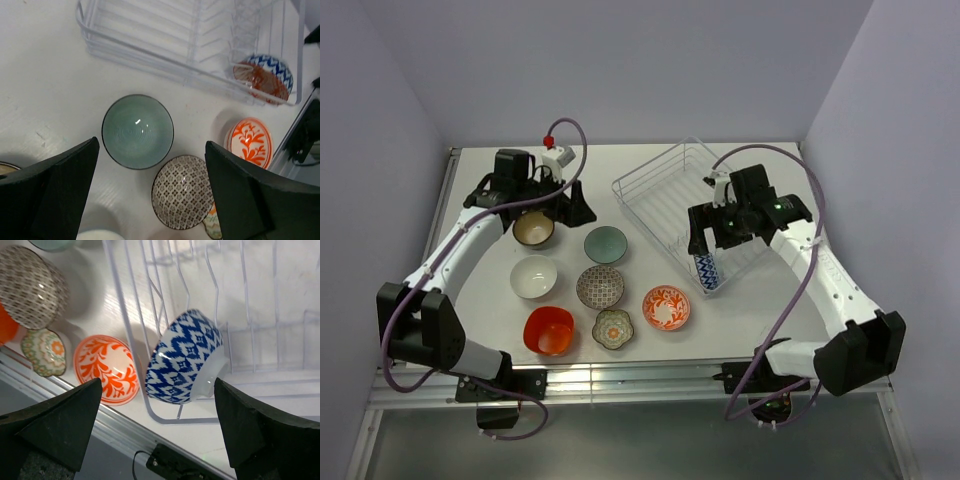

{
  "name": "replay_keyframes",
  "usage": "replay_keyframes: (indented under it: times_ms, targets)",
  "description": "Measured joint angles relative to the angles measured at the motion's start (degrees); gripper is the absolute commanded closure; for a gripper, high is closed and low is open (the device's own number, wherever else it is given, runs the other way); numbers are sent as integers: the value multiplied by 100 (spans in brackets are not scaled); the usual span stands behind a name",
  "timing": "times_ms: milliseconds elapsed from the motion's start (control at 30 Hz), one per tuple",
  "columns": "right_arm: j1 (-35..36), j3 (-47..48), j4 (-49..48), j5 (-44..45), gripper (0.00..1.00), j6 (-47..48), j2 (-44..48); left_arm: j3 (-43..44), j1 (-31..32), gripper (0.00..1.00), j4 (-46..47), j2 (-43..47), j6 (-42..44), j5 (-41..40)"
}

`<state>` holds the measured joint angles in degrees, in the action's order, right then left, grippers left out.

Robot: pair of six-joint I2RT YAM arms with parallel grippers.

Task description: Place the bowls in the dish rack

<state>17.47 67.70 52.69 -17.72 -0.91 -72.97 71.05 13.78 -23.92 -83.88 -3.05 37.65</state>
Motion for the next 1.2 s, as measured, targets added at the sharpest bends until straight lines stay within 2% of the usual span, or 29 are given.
replay_keyframes:
  times_ms: [200,367,600,733,933,1200]
  targets:
    - [-238,669,-31,-310,0,140,247,-542,0,18,-540,282,946,116]
    - [-442,1139,-52,-588,0,234,216,-671,0,25,-844,256,1449,33]
    - [-754,1189,31,-931,0,365,201,-855,87,23,-927,275,2031,197]
    - [-938,1178,136,-1193,0,417,199,-955,719,24,-833,286,2153,271]
    - [-1283,1237,308,-1381,0,463,140,-1202,1902,25,133,181,1655,267]
    - [-1644,1631,636,-1331,0,527,42,-1261,3018,25,1309,-662,968,-17]
